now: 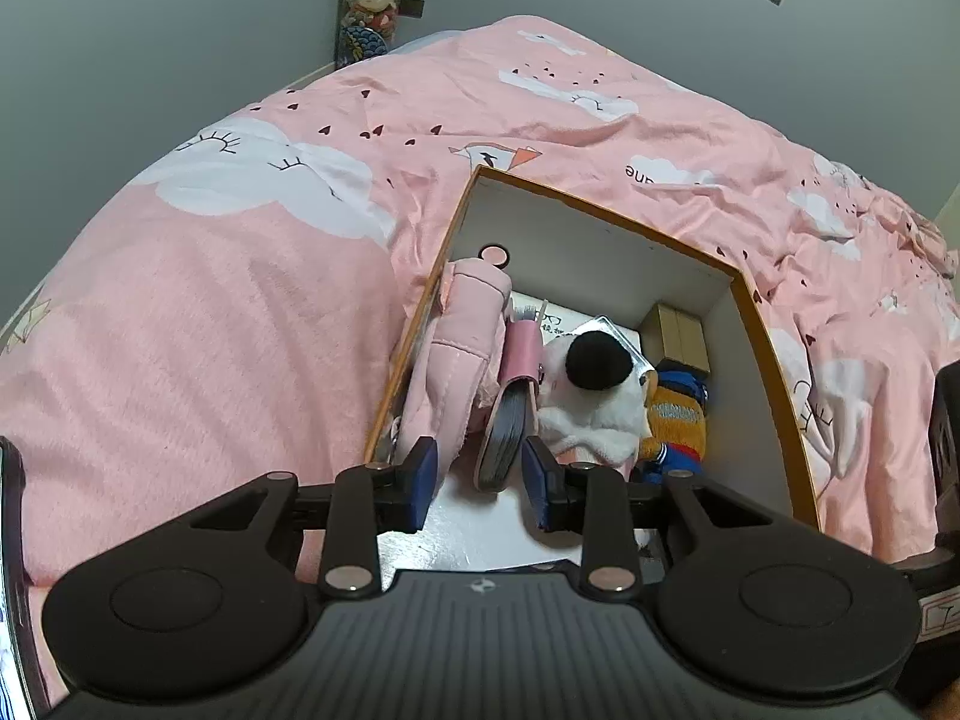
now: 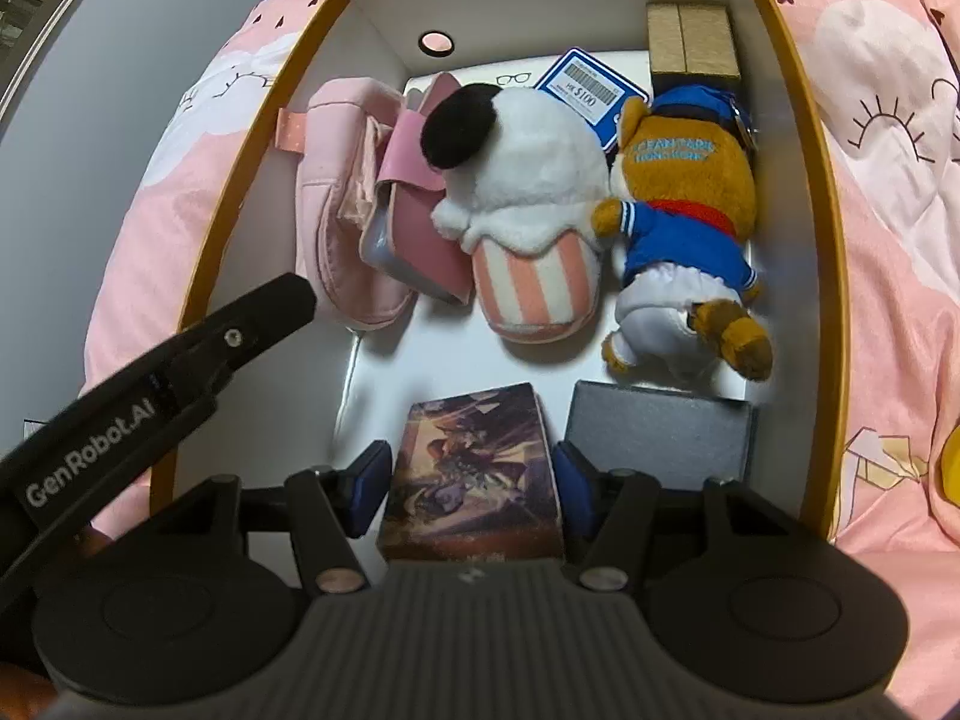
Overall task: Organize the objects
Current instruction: 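Lower the picture card into the white box and open the right tool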
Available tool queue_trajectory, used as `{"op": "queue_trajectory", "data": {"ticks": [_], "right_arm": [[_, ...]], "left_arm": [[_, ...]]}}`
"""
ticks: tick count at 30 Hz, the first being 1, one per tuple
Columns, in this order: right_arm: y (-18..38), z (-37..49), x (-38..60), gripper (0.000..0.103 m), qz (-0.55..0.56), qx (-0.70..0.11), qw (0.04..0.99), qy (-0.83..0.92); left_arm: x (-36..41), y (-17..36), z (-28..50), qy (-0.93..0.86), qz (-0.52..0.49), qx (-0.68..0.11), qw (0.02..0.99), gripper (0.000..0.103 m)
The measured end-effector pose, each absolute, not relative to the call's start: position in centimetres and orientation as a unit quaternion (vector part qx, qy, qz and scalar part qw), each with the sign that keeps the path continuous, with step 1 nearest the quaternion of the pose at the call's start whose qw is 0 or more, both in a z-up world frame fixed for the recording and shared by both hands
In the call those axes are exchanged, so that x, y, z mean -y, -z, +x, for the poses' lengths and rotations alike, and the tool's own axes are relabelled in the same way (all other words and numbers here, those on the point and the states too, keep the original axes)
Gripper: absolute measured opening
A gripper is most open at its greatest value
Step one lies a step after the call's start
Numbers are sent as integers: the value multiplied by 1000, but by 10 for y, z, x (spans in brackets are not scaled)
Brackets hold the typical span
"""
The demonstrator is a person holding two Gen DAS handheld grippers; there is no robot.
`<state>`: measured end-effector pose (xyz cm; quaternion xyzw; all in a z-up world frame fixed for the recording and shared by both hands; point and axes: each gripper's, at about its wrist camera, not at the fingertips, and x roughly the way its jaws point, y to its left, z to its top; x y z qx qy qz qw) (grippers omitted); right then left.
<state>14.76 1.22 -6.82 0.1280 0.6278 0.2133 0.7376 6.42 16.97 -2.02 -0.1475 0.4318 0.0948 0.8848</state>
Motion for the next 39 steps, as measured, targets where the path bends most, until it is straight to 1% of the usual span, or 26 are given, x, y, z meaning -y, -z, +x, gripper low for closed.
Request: {"op": "queue_trajectory", "data": {"ticks": [1, 6, 8, 9, 10, 11, 17, 20, 23, 25, 26, 28, 30, 35, 39], "right_arm": [[68, 148, -12, 55, 129, -627, 738, -213], [64, 151, -5, 53, 146, -625, 735, -218], [60, 152, 0, 46, 153, -621, 737, -219], [56, 150, 2, 41, 153, -614, 743, -217], [53, 150, 5, 37, 150, -607, 750, -216], [48, 150, 8, 35, 142, -596, 761, -214], [10, 135, 26, 37, 76, -501, 838, -203], [-1, 132, 41, 37, 52, -461, 864, -195], [-3, 132, 49, 37, 32, -433, 883, -181], [-4, 130, 59, 37, 31, -425, 887, -177], [-5, 129, 64, 37, 34, -422, 889, -175], [-5, 127, 74, 37, 40, -418, 892, -168], [-3, 127, 82, 37, 49, -416, 893, -165], [2, 130, 96, 37, 71, -414, 893, -163], [8, 134, 106, 37, 83, -421, 889, -160]], "left_arm": [[-170, 21, 65, -94, -147, -433, 884, 37], [-169, 21, 65, -83, -148, -442, 881, 37], [-169, 21, 65, -75, -151, -448, 878, 37], [-168, 21, 66, -75, -149, -452, 876, 37], [-167, 22, 66, -75, -144, -457, 875, 37], [-165, 22, 67, -75, -139, -461, 873, 37], [-141, 26, 77, -76, -76, -492, 864, 38], [-131, 32, 83, -48, -79, -513, 853, 38], [-122, 44, 94, -48, -61, -542, 837, 38], [-124, 52, 101, -64, -59, -561, 823, 40], [-125, 55, 103, -73, -63, -568, 817, 42], [-130, 63, 108, -79, -79, -584, 804, 52], [-134, 68, 110, -80, -93, -598, 792, 54], [-145, 81, 111, -76, -158, -627, 759, 55], [-145, 86, 110, -79, -167, -637, 748, 55]]}}
